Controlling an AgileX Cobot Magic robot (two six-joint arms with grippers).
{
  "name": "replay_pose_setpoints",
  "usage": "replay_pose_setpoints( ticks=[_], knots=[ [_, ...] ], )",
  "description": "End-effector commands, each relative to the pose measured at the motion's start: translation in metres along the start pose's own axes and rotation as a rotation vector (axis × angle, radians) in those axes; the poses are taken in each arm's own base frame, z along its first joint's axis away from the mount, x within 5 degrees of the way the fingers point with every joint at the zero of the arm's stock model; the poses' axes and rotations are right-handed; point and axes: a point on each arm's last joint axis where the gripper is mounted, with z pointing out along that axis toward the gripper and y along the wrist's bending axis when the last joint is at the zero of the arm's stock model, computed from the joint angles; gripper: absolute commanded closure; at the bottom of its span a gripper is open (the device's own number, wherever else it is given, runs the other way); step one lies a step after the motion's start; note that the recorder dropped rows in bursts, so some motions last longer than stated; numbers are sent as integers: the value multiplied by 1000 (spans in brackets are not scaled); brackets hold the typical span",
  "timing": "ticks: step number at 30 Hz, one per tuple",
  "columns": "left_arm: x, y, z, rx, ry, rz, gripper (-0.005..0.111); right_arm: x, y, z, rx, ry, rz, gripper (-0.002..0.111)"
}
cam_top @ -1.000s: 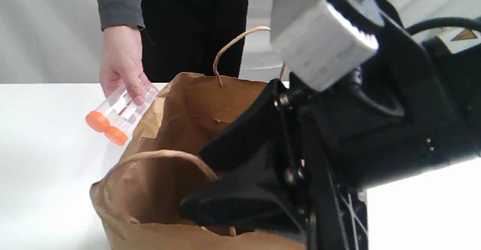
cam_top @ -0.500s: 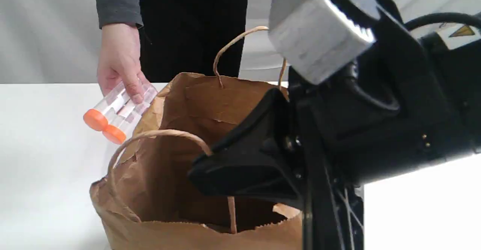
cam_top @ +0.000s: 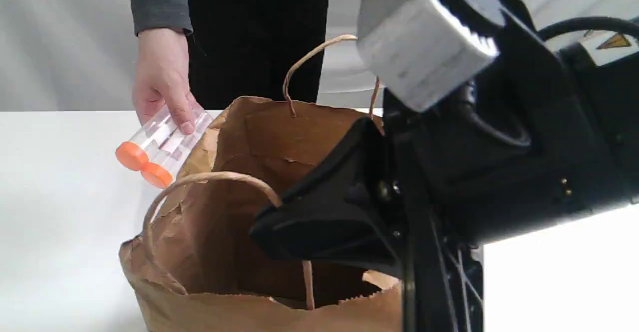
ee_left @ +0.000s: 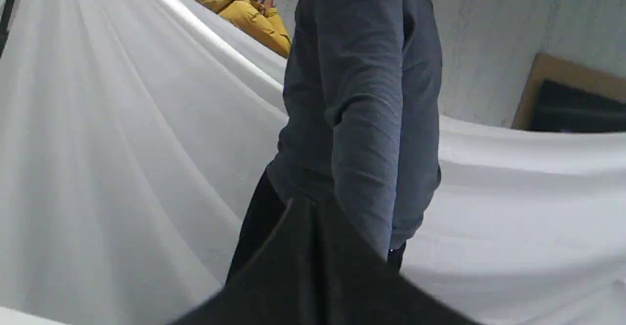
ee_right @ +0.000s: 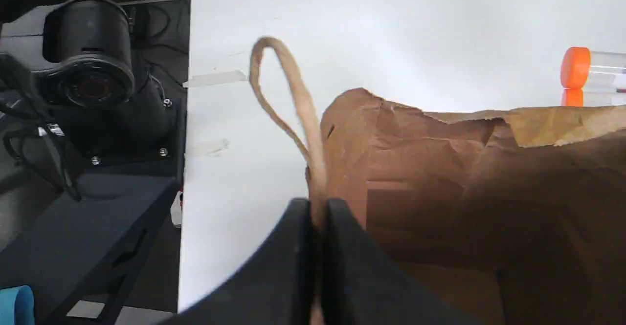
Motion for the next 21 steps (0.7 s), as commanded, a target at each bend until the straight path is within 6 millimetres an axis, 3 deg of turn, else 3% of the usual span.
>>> replay_pose_setpoints(
  ticks=[1, 4, 11, 16, 21],
  knots=[
    [-20, -7, 38, 51, 154, 90, 107, 1, 1, 1, 3, 1, 3, 108],
    [-32, -14, 78, 148, 294, 179, 107, 1, 0, 1, 4, 2, 1, 108],
    [-47, -35, 160, 530, 531, 191, 107, 1, 0, 1, 4, 2, 1, 108],
    [-34, -34, 208, 725, 731, 148, 107, 1, 0, 1, 4, 2, 1, 108],
    [-14, -38, 249, 773, 782, 152, 107, 1, 0, 1, 4, 2, 1, 108]
  ],
)
